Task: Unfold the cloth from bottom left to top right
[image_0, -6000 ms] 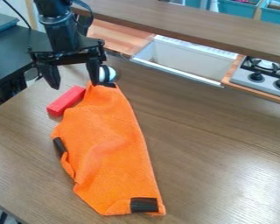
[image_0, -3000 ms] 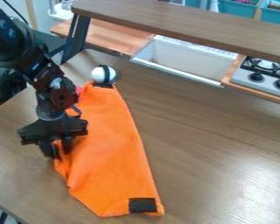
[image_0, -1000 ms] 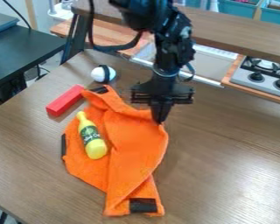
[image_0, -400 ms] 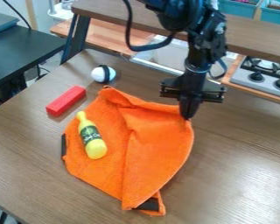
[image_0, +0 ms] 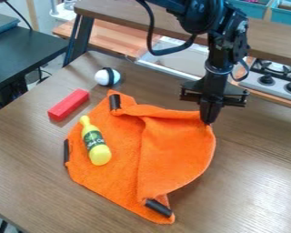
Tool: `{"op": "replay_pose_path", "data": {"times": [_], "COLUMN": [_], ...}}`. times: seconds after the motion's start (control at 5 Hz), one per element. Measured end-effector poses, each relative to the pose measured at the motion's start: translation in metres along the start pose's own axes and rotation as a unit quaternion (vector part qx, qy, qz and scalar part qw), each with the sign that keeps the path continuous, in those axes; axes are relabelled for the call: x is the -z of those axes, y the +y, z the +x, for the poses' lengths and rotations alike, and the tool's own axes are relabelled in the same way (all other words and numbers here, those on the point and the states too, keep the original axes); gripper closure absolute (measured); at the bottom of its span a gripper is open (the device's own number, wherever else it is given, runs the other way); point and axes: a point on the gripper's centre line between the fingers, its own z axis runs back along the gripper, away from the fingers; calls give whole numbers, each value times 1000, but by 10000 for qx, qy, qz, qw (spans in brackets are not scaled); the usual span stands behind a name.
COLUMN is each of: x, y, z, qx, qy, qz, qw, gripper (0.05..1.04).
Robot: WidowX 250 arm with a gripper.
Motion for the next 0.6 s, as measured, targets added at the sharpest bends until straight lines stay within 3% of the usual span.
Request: {"op": "replay_pose_path", "data": {"times": [0.6], "x": [8], "y": [-19], "z": [19], "qx": [-44], "qy": [144], "qz": [-67], "qw": [9999], "gripper": [1035]}}
